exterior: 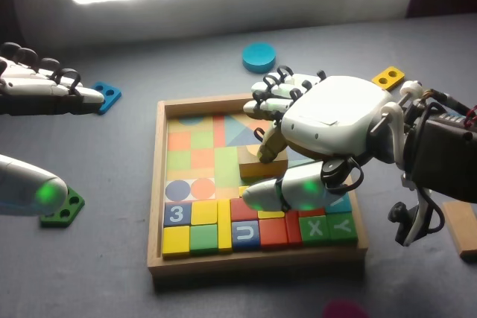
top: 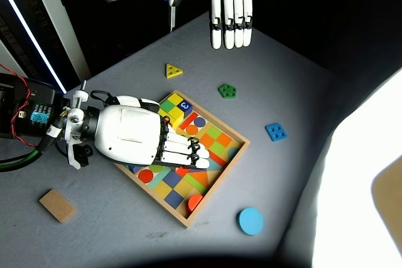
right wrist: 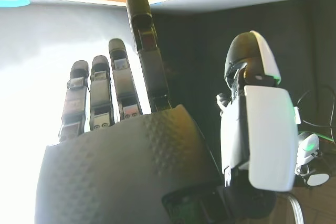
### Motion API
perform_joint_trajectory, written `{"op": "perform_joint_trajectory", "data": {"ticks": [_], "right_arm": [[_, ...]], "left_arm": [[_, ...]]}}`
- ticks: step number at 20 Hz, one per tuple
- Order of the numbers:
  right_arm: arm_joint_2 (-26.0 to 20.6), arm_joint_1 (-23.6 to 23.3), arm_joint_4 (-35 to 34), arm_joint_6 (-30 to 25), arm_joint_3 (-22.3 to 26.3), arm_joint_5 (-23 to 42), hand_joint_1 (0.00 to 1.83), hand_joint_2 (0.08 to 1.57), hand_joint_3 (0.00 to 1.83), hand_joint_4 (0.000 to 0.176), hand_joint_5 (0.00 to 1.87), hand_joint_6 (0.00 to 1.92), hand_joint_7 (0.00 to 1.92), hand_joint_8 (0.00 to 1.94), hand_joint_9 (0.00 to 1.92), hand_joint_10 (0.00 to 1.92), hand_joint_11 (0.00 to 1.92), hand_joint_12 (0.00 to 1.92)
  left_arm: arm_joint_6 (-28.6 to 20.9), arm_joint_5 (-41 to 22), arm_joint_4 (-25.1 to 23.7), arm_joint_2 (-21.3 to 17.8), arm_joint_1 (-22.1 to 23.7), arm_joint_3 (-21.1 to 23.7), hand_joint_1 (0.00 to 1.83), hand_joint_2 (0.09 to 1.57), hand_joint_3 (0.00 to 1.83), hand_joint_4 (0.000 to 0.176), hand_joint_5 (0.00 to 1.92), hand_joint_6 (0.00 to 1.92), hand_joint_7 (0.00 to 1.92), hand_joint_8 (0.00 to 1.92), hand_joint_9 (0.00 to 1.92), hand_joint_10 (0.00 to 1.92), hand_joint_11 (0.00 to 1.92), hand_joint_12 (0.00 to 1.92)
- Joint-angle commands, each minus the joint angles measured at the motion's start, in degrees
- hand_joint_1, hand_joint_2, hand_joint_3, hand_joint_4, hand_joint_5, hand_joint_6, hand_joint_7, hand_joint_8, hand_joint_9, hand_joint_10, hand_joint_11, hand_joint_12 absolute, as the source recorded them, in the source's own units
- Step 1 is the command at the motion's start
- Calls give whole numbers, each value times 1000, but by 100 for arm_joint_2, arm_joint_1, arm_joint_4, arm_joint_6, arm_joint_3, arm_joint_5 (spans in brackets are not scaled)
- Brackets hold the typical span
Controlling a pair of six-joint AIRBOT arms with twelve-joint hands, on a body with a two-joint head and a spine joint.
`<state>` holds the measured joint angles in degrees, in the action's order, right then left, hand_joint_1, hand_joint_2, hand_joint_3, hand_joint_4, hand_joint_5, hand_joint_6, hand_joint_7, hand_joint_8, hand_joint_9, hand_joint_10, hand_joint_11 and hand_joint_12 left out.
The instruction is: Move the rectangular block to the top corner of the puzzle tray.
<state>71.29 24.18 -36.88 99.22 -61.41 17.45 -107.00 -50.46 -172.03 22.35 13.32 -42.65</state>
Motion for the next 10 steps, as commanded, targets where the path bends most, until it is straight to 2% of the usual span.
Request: {"op": "perform_joint_trajectory", "data": {"ticks": [1, 7, 10], "right_arm": [[0, -31, 96, 13, 0, 495, 0, 1107, 4, 12, 801, 15, 188, 13, 13, 5, 0, 0], [15, -17, 96, 17, -34, 495, 0, 1107, 3, 17, 794, 10, 179, 5, 0, 0, 0, 0], [16, -27, 92, 15, -54, 496, 0, 1109, 3, 11, 801, 11, 191, 8, 4, 2, 0, 0]], "left_arm": [[-19, 475, -55, -12, 40, 31, 0, 1162, 1, 42, 27, 4, 23, 3, 13, 4, 0, 215], [-19, 475, -55, -12, 41, 35, 0, 1160, 1, 45, 24, 5, 24, 3, 18, 4, 0, 217], [-19, 475, -55, -12, 41, 35, 0, 1164, 2, 41, 21, 2, 27, 2, 16, 2, 0, 190]]}}
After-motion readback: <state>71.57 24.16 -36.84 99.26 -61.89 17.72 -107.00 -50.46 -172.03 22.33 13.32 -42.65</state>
